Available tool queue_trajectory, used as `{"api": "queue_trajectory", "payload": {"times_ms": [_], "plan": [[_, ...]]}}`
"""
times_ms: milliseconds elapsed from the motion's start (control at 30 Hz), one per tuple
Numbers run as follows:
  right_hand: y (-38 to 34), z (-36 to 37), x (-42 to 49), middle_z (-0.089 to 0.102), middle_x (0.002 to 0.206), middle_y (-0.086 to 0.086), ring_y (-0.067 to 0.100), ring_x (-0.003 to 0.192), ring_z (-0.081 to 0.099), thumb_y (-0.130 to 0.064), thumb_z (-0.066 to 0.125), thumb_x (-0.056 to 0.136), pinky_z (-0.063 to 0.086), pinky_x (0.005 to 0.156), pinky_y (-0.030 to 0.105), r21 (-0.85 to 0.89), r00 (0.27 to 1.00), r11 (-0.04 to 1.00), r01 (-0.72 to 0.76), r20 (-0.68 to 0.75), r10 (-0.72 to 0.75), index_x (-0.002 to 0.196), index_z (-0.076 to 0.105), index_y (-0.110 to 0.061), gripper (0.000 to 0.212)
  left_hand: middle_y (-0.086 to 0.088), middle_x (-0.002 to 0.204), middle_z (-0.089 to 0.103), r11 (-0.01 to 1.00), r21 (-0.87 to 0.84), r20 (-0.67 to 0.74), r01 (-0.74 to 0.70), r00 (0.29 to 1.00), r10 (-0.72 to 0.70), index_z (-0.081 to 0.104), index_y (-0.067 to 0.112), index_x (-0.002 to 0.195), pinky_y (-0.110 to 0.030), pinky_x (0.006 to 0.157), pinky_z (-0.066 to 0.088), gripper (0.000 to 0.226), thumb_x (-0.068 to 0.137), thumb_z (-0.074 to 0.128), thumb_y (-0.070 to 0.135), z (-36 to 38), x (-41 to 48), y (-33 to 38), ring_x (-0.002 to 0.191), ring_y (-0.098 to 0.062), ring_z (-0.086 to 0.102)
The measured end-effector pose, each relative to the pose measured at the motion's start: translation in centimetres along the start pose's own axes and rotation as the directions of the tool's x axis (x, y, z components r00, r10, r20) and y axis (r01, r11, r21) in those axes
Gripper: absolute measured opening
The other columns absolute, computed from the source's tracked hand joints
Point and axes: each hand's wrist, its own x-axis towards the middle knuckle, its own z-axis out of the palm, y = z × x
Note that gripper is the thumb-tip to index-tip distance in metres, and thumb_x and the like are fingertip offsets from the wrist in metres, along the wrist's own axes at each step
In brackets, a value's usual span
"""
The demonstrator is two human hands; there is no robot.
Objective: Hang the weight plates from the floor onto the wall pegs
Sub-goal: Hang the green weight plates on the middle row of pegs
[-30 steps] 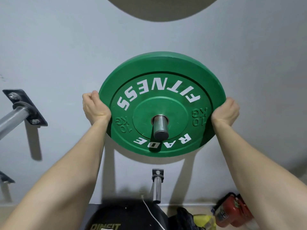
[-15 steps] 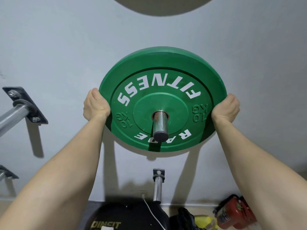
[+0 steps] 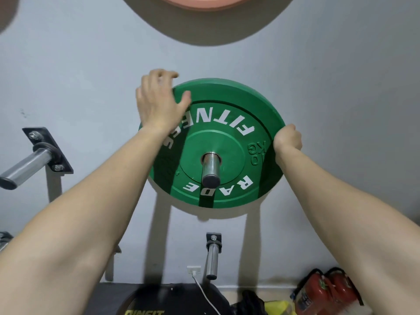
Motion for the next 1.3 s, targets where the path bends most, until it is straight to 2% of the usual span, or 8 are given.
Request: {"api": "queue_trajectory", "payload": {"times_ms": [167,367,500,700,833,1000,1100,1300], "plan": [[-2.5,0.1,-0.3,0.054,0.134,0.018,0.037,0.12,0.05,-0.021,0.016,0.102,0.038,0.106,0.047,-0.163,0.983,0.971,0.177,0.082,-0.166,0.134,0.049,-0.002,0.05,-0.002,0.144,0.05,0.936,0.032,0.278,-0.351,0.902,0.329,0.04,0.029,0.147,-0.048,0.109,0.034,0.075,0.086,0.052,0.071,1.0,1.4,4.8,0.132,-0.026,0.045],[-2.7,-0.6,0.2,0.051,0.086,0.002,0.023,0.081,0.045,-0.024,0.027,0.1,0.036,0.067,0.034,-0.144,0.902,0.891,0.43,0.116,-0.416,0.082,0.051,-0.013,0.032,-0.003,0.138,0.051,0.99,0.006,0.201,-0.143,0.97,0.138,0.04,0.03,0.145,-0.047,0.104,0.036,0.067,0.09,0.051,0.067,2.4,0.5,1.7,0.124,-0.028,0.047],[0.9,-1.3,1.6,0.058,0.116,0.007,0.027,0.101,0.053,-0.03,0.025,0.099,0.041,0.089,0.038,-0.184,0.933,0.915,0.36,0.082,-0.351,0.119,0.058,-0.008,0.045,-0.004,0.14,0.048,0.997,-0.078,0.173,0.014,0.985,0.0,0.038,0.03,0.145,-0.048,0.106,0.034,0.064,0.092,0.053,0.061,2.8,-0.9,-0.5,0.126,-0.028,0.044],[5.8,-2.3,2.9,0.056,0.114,0.015,0.03,0.096,0.05,-0.013,0.018,0.099,0.04,0.087,0.04,-0.271,0.959,0.923,0.273,0.157,-0.238,0.097,0.047,-0.008,0.029,-0.005,0.144,0.043,0.93,-0.254,0.189,0.264,0.957,-0.22,0.036,0.027,0.145,-0.047,0.107,0.034,0.061,0.093,0.055,0.054,3.7,-3.6,-4.5,0.132,-0.028,0.039],[5.5,-2.0,1.8,0.059,0.112,0.008,0.03,0.1,0.052,-0.031,0.012,0.101,0.041,0.093,0.042,-0.168,0.933,0.927,0.335,0.197,-0.301,0.1,0.051,-0.013,0.042,-0.005,0.146,0.042,0.859,-0.299,0.256,0.415,0.902,-0.347,0.031,0.026,0.146,-0.049,0.107,0.038,0.065,0.094,0.05,0.058,4.1,-5.9,-6.9,0.134,-0.027,0.04],[1.7,-0.8,1.2,0.062,0.115,0.005,0.03,0.11,0.053,-0.052,0.017,0.097,0.041,0.1,0.047,-0.063,0.933,0.938,0.341,0.145,-0.329,0.114,0.06,-0.015,0.059,-0.009,0.145,0.045,0.86,-0.109,0.314,0.499,0.838,-0.446,0.031,0.017,0.146,-0.051,0.103,0.041,0.073,0.092,0.043,0.065,3.4,-8.2,-8.4,0.131,-0.032,0.045],[-0.4,0.0,0.6,0.063,0.118,0.005,0.032,0.118,0.049,-0.058,0.019,0.098,0.041,0.1,0.048,-0.067,0.921,0.921,0.384,0.103,-0.376,0.116,0.063,-0.018,0.061,-0.013,0.147,0.043,0.903,-0.067,0.217,0.424,0.89,-0.402,0.034,0.011,0.147,-0.05,0.107,0.038,0.076,0.091,0.046,0.061,2.3,-7.4,-7.0,0.133,-0.033,0.042],[-4.5,1.6,-1.4,0.058,0.13,0.006,0.031,0.126,0.039,-0.059,0.026,0.099,0.032,0.104,0.048,-0.204,0.874,0.85,0.486,0.108,-0.474,0.126,0.062,-0.025,0.057,-0.007,0.147,0.046,0.998,-0.062,0.118,0.023,0.993,-0.016,0.037,0.018,0.149,-0.047,0.109,0.036,0.076,0.09,0.047,0.065,0.7,-1.1,1.1,0.134,-0.027,0.042]]}}
